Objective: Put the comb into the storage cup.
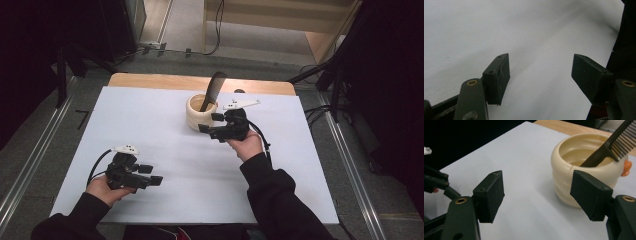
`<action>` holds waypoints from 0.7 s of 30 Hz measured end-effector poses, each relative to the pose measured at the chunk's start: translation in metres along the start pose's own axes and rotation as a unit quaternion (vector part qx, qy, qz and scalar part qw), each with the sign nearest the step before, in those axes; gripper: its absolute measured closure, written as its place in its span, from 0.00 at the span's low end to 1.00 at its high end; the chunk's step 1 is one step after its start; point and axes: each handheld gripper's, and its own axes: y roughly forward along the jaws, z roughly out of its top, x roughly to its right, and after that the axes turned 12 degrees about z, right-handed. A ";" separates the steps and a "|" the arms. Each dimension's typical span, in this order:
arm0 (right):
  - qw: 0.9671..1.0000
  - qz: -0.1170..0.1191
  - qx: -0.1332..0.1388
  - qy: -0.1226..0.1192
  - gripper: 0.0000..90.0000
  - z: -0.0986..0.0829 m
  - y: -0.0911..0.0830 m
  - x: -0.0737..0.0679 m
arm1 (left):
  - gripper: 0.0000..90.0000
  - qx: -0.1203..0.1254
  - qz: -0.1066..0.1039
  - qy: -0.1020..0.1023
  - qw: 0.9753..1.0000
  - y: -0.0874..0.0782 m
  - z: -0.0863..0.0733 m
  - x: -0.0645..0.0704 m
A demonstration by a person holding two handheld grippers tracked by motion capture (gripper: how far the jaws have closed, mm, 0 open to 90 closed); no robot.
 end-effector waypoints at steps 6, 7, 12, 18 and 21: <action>1.000 0.008 -0.005 0.005 0.28 -0.009 -0.007 -0.003 | 0.35 0.003 -0.001 0.002 1.000 -0.001 0.000 0.000; 1.000 0.010 -0.006 0.005 0.28 -0.011 -0.009 -0.004 | 0.35 0.002 -0.001 0.003 1.000 -0.001 0.000 0.000; 1.000 0.016 -0.010 0.002 0.28 -0.018 -0.023 -0.009 | 0.35 0.004 -0.001 0.001 1.000 -0.001 0.001 0.000; 1.000 0.017 -0.016 0.004 0.28 -0.028 -0.040 -0.014 | 0.35 0.003 -0.002 0.002 1.000 -0.001 0.001 0.000; 1.000 0.018 -0.016 0.006 0.28 -0.031 -0.045 -0.016 | 0.35 0.004 -0.002 0.002 1.000 -0.001 0.001 0.000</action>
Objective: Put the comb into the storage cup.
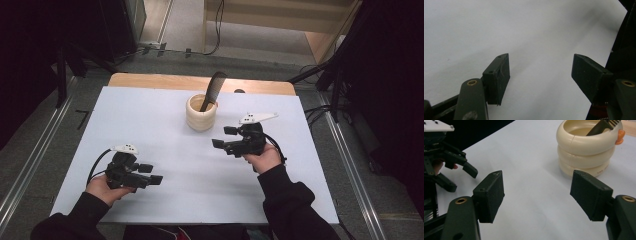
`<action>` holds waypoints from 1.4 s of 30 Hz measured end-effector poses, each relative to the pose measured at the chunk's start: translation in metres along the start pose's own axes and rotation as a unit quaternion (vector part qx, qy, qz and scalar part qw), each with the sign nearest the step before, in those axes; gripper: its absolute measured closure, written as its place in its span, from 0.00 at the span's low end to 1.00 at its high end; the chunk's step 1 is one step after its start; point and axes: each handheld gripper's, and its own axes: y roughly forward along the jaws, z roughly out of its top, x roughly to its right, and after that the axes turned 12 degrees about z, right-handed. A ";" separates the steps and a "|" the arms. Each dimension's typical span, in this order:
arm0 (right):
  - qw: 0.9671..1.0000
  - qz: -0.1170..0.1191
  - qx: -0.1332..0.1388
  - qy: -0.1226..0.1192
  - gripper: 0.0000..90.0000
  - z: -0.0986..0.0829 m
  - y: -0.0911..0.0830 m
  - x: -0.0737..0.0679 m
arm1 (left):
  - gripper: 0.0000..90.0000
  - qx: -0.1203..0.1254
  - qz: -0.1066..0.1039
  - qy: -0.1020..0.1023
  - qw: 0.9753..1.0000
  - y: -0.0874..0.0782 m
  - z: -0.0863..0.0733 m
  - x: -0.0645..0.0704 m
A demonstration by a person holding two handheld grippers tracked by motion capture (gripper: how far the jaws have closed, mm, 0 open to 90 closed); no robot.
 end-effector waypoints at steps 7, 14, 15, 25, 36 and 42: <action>1.000 0.006 -0.010 0.003 0.28 -0.015 -0.013 -0.007 | 0.35 0.003 -0.002 -0.001 1.000 0.000 0.000 0.000; 1.000 0.006 -0.018 0.008 0.28 -0.026 -0.019 -0.010 | 0.35 0.004 -0.005 -0.001 1.000 0.000 0.001 -0.001; 1.000 0.006 -0.021 0.009 0.28 -0.027 -0.019 -0.011 | 0.35 0.004 -0.006 -0.002 1.000 0.001 0.001 -0.001; 0.999 0.006 -0.036 0.012 0.28 -0.043 -0.022 -0.010 | 0.35 0.004 -0.007 0.001 1.000 0.000 0.001 0.000; 0.998 0.003 -0.052 0.023 0.28 -0.061 -0.031 -0.006 | 0.35 0.002 -0.009 0.002 1.000 0.000 0.000 0.001; 0.998 0.000 -0.057 0.027 0.28 -0.068 -0.035 -0.006 | 0.35 0.000 -0.009 0.004 1.000 0.000 0.000 0.001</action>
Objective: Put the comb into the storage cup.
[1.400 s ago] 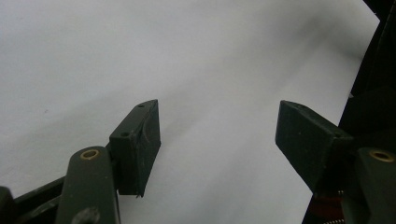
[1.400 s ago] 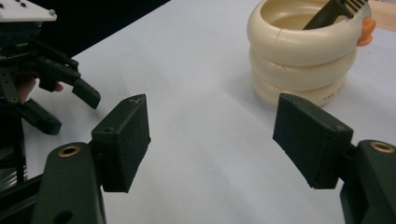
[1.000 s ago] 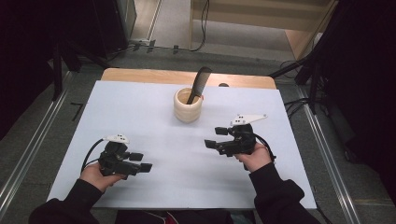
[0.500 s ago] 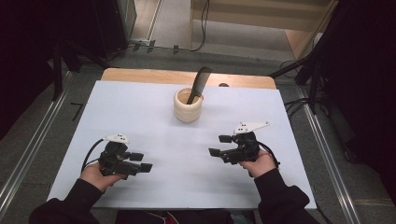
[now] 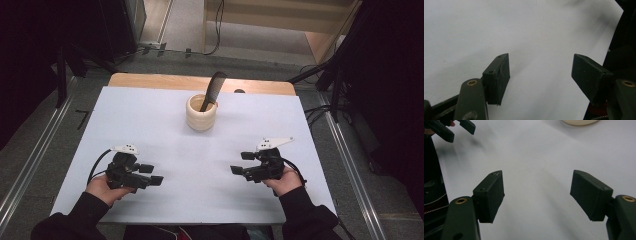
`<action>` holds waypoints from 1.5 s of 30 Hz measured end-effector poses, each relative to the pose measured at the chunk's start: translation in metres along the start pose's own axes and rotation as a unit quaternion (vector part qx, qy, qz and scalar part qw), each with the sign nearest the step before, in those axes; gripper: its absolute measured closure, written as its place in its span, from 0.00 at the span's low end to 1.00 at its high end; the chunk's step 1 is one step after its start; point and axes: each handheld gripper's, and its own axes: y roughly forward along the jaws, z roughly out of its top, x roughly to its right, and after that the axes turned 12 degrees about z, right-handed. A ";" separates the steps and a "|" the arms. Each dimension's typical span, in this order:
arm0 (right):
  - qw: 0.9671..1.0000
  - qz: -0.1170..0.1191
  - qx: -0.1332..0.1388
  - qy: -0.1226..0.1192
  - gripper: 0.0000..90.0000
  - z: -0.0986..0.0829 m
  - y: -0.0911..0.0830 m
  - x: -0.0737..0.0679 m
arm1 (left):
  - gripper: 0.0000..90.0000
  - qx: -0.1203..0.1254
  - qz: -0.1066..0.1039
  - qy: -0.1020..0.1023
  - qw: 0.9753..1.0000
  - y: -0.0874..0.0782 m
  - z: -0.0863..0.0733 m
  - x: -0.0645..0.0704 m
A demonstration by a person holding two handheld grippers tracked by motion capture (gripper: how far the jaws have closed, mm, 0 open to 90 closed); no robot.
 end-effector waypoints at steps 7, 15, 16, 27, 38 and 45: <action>1.000 -0.002 -0.008 0.008 0.28 -0.009 -0.004 0.002 | 0.35 -0.001 0.001 0.001 1.000 0.000 0.000 0.000; 1.000 -0.007 -0.009 0.015 0.28 -0.018 -0.011 0.002 | 0.35 -0.001 -0.001 0.000 1.000 0.000 -0.001 0.001; 1.000 -0.009 -0.011 0.016 0.28 -0.018 -0.012 0.002 | 0.35 -0.001 -0.001 0.000 1.000 0.000 -0.001 0.001; 0.999 -0.027 -0.018 0.026 0.28 -0.031 -0.025 0.004 | 0.35 -0.004 0.000 0.001 1.000 0.000 -0.002 0.000; 0.998 -0.039 -0.014 0.044 0.28 -0.042 -0.039 0.008 | 0.35 -0.004 0.001 -0.001 1.000 0.000 -0.003 0.000; 0.998 -0.045 -0.012 0.050 0.28 -0.046 -0.042 0.010 | 0.35 -0.006 0.001 0.001 1.000 0.000 -0.002 0.000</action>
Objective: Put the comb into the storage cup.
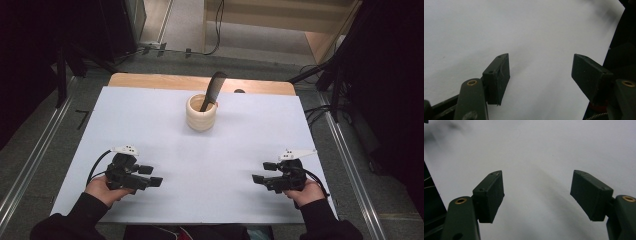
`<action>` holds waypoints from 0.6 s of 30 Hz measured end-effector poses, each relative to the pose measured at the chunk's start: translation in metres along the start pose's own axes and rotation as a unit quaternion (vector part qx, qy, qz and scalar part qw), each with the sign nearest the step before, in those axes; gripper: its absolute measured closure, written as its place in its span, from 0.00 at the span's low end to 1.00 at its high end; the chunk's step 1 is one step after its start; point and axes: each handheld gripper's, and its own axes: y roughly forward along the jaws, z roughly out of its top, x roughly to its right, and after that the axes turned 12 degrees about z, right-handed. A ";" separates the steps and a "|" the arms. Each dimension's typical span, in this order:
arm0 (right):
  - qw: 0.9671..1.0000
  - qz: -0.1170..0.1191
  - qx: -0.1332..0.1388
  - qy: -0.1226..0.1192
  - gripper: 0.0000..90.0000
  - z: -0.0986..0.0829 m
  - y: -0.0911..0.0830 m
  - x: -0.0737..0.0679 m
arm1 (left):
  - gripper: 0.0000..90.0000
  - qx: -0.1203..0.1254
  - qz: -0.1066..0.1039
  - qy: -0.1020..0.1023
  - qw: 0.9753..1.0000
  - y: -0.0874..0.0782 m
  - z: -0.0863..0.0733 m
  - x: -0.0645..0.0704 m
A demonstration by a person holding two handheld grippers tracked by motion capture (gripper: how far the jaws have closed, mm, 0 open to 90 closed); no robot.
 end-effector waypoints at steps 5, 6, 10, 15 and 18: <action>1.000 0.002 -0.002 -0.001 0.28 0.000 0.001 0.000 | 0.35 -0.001 -0.001 0.001 1.000 0.000 0.000 0.000; 1.000 0.002 -0.002 0.000 0.28 0.000 0.002 -0.001 | 0.35 -0.001 -0.001 0.001 1.000 0.000 0.000 0.000; 1.000 0.003 -0.005 -0.001 0.28 0.000 0.002 -0.001 | 0.35 -0.002 -0.001 0.001 1.000 0.001 0.000 0.001; 1.000 0.003 -0.009 -0.001 0.28 0.000 0.003 -0.001 | 0.35 -0.003 -0.001 0.003 1.000 0.001 0.000 0.001; 1.000 0.002 -0.012 -0.002 0.27 0.000 0.003 0.000 | 0.35 -0.003 -0.001 0.002 1.000 0.001 0.000 0.001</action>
